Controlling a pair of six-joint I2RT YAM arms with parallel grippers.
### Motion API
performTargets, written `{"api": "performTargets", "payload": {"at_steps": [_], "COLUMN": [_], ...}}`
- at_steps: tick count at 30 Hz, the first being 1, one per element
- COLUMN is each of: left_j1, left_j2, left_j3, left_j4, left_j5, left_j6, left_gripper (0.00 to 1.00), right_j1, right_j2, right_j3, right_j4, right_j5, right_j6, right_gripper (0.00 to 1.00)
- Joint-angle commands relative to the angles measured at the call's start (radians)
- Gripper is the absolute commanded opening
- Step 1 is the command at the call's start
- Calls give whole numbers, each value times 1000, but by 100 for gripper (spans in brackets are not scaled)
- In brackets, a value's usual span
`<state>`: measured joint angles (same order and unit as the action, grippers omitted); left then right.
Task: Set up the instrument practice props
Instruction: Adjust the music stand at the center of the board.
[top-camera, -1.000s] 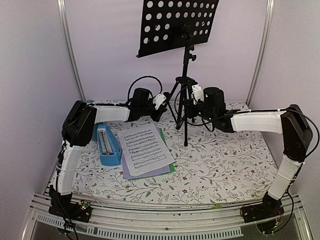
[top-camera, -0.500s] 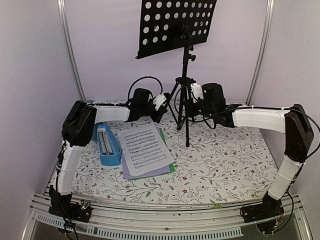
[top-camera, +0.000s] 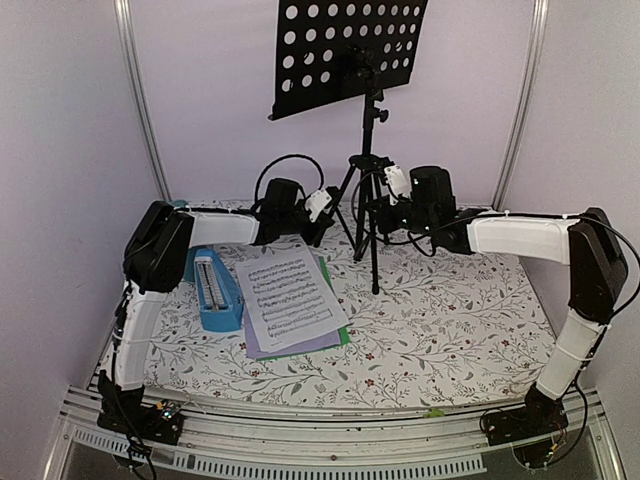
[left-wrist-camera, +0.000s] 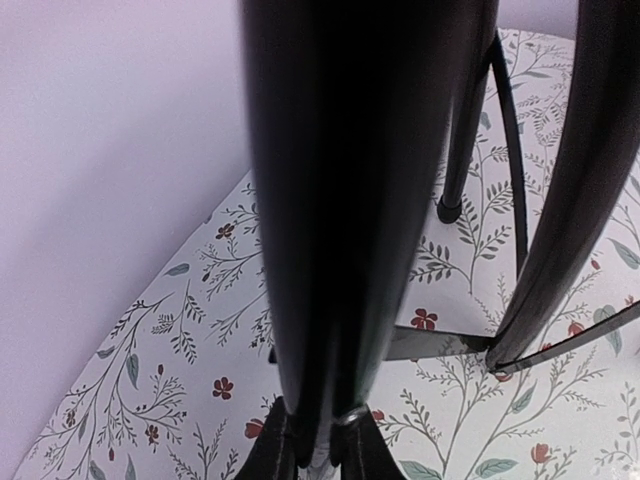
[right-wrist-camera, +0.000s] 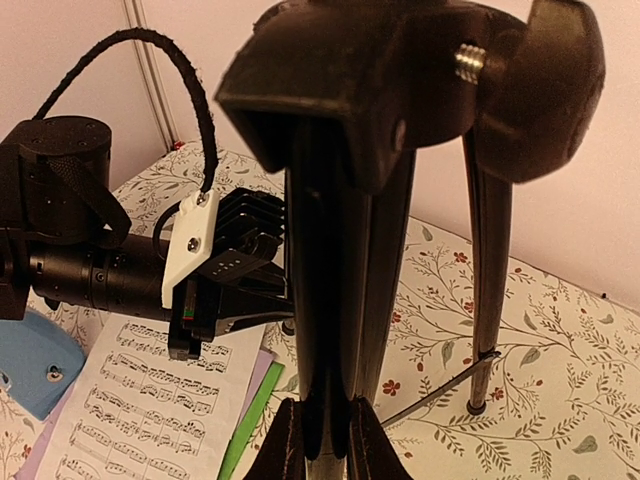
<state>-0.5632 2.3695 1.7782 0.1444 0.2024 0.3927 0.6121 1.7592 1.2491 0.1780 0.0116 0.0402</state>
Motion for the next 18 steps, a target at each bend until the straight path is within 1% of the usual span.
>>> {"api": "performTargets", "payload": {"at_steps": [1, 7, 13, 18], "left_j1": [96, 95, 94, 91], "left_j2": [25, 14, 15, 19], "left_j3": [-54, -82, -87, -90], "left_j4": [-132, -114, -109, -106], "left_j5": [-199, -202, -200, -202], "left_j6": [-40, -25, -12, -4], "left_gripper": [0, 0, 0, 0], "right_j1": [-25, -25, -24, -24], "right_j2": [19, 69, 80, 91], "right_j3": [-1, 50, 67, 91], "right_j4": [-54, -55, -58, -76], "right_j5": [-20, -33, -27, -32], "right_j6": [17, 25, 26, 20], "right_gripper": [11, 12, 13, 16]}}
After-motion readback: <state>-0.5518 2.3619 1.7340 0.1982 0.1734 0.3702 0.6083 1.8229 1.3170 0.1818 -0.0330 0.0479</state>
